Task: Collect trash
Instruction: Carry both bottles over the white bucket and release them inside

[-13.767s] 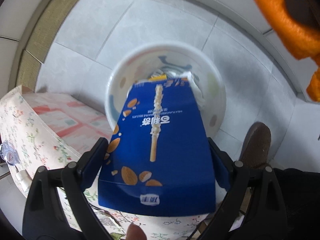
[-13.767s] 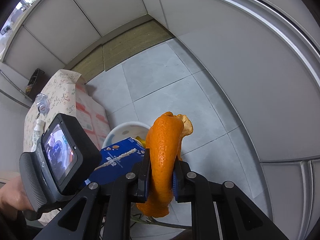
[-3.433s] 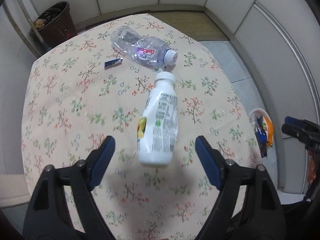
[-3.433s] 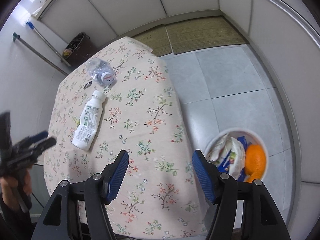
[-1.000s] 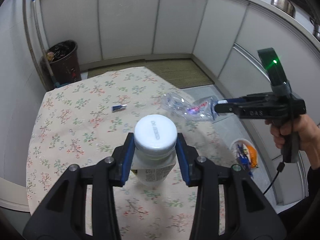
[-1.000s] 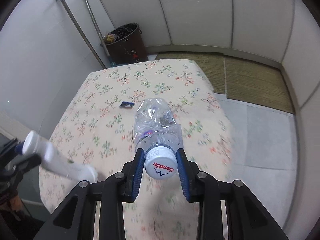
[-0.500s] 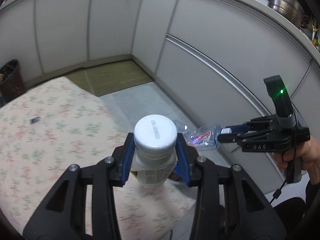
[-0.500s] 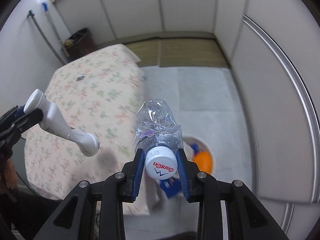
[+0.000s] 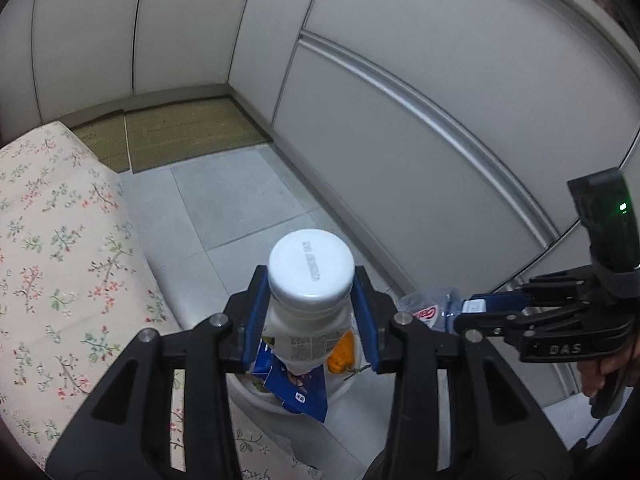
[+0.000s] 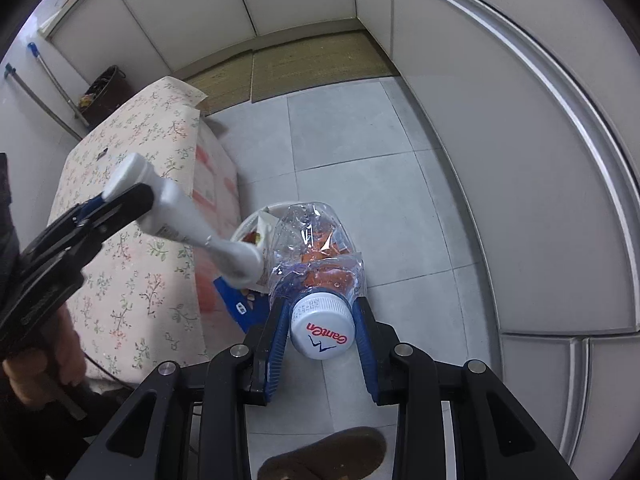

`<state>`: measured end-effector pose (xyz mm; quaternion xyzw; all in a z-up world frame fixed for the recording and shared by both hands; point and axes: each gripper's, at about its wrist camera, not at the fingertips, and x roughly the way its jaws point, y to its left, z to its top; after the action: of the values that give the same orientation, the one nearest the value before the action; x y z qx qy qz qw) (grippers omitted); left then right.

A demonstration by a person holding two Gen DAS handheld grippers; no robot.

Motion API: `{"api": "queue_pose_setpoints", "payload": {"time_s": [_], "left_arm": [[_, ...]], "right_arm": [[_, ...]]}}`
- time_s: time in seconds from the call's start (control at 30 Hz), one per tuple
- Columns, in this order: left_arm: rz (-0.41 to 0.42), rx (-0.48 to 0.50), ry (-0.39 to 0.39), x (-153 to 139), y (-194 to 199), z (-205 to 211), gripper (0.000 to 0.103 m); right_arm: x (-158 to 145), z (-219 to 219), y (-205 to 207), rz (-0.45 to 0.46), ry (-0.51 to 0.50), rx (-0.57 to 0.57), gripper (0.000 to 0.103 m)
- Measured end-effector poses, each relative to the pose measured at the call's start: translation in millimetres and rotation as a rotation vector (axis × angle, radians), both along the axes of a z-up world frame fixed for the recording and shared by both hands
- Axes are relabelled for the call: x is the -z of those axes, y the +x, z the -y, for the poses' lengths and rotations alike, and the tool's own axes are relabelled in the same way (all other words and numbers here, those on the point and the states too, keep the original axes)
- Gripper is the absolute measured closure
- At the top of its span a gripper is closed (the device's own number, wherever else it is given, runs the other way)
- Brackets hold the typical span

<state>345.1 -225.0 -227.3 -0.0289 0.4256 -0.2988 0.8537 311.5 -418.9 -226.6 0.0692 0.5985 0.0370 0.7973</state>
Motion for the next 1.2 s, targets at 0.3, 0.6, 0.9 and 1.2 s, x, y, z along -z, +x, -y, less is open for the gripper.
{"api": "queue_pose_setpoints", "payload": {"time_s": [0.3,0.6,0.9,1.2], "left_arm": [[0.002,0.052,0.114,27.3,-7.0,23.1,0.061],[-0.109,0.024,0.151,62.5,0.3,13.2,0.061],[-0.206,0.055,0.216,97.6,-4.8,14.1,0.061],[-0.217,0.171,0.319,96.9,-9.3,18.6,0.06]], "right_arm": [[33.4,5.6,-2.1,-0.05,0.035,0.01,0.07],[40.3,8.8,-2.5,-0.066,0.037,0.027,0.07],[48.4,4.6,4.5,-0.079,0.033,0.027,0.07],[80.5,-2.2,6.6,-0.169,0.083,0.02,0.07]]}}
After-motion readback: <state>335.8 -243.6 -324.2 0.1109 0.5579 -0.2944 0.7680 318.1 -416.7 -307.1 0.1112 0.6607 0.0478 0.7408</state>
